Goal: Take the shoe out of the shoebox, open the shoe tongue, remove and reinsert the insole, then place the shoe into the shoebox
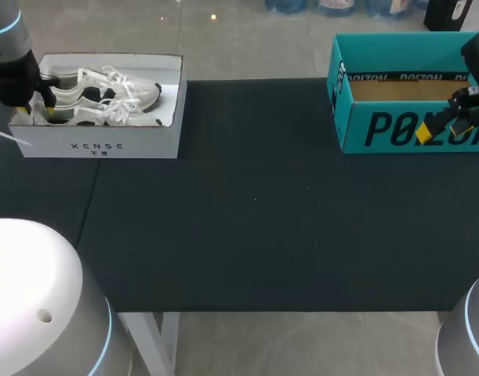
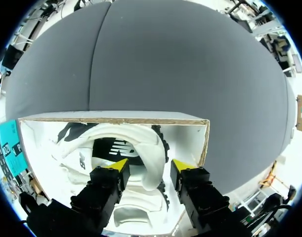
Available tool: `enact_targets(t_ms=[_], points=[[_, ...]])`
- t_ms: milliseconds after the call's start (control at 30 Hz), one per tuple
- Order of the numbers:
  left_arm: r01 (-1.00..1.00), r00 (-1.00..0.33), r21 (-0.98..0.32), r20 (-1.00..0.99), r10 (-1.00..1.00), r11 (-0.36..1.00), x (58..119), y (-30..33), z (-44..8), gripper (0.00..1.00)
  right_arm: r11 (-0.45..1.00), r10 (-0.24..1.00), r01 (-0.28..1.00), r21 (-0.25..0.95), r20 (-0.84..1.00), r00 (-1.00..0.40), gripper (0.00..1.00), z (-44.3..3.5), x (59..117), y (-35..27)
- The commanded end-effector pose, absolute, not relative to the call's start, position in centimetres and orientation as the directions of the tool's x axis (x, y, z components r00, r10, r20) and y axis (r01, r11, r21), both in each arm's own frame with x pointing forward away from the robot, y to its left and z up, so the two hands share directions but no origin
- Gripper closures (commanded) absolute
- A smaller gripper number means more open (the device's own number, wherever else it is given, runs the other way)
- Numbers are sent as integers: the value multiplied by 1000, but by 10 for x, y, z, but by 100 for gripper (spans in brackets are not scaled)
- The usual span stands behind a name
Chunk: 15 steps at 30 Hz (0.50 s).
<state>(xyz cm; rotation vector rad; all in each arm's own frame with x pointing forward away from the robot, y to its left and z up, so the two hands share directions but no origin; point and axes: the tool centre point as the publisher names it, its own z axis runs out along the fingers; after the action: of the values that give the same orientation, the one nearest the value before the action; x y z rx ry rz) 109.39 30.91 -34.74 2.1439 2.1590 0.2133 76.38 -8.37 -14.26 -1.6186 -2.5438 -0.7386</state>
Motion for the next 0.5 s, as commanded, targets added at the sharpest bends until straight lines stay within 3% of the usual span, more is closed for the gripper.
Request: enact_targets(t_ms=[33,133,500], points=[[987,-6,162,32,999,0,1097,310,-349,89,344,846,864,368,278,-455,0,-143,765,-83],[987,-6,161,34,999,1,1097,309,-350,100,344,846,864,368,278,-455,0,-143,765,-83],[978,-21,208,39,999,13,1098,311,-333,100,344,846,864,368,278,-455,0,-143,765,-83]])
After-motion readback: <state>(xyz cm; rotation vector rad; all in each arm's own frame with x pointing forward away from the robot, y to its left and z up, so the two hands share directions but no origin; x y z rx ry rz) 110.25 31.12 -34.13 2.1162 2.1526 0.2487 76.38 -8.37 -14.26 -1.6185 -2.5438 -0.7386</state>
